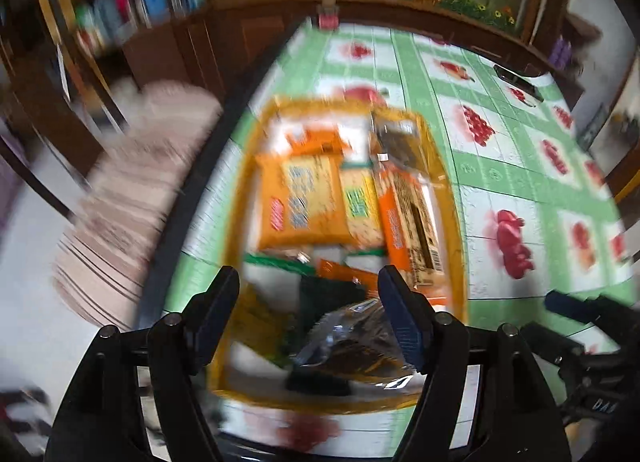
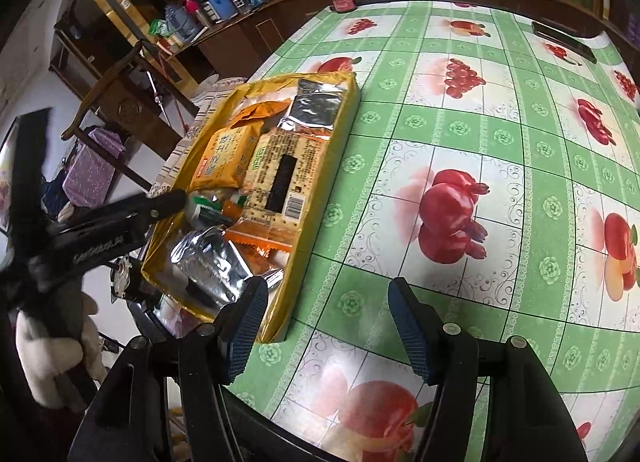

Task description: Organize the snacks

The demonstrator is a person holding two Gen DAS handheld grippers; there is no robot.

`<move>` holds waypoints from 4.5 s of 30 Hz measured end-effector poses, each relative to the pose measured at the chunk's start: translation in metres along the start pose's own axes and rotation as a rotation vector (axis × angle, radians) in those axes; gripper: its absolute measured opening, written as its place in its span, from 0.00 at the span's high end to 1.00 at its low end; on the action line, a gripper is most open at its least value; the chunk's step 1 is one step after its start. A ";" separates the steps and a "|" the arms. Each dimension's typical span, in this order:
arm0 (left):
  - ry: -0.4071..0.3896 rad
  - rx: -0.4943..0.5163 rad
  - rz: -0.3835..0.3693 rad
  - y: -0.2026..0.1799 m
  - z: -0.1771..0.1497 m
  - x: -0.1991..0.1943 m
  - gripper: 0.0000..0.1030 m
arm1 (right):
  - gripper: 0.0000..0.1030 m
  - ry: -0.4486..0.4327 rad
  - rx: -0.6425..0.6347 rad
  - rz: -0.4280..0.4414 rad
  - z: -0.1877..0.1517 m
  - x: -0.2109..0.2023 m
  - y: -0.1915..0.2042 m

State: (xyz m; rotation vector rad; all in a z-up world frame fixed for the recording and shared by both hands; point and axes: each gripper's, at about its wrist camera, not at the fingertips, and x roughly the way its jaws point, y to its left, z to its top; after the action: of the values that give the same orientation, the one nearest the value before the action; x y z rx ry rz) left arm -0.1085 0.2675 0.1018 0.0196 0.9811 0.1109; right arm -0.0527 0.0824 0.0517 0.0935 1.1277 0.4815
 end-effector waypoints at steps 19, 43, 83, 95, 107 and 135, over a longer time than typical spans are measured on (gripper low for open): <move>-0.487 -0.110 0.330 -0.029 -0.029 -0.170 0.00 | 0.03 -0.526 -0.336 -0.182 -0.043 -0.111 0.062; -0.133 -0.247 0.265 -0.027 -0.070 -0.111 0.00 | 0.03 -0.263 -0.393 -0.127 -0.080 -0.073 0.066; 0.063 -0.258 0.107 0.018 -0.066 -0.058 0.00 | 0.03 -0.111 -0.370 -0.152 -0.067 -0.017 0.100; 0.087 -0.253 0.101 0.020 -0.055 -0.042 0.00 | 0.03 -0.091 -0.358 -0.145 -0.056 -0.005 0.099; 0.115 -0.253 0.113 0.023 -0.049 -0.027 0.00 | 0.03 -0.064 -0.348 -0.128 -0.047 0.008 0.097; 0.108 -0.271 0.123 0.019 -0.048 -0.028 0.00 | 0.04 -0.046 -0.356 -0.111 -0.050 0.010 0.092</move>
State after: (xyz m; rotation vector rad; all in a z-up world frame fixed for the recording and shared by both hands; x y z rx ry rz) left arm -0.1657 0.2819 0.0998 -0.1763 1.0662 0.3607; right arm -0.1234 0.1606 0.0504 -0.2662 0.9811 0.5705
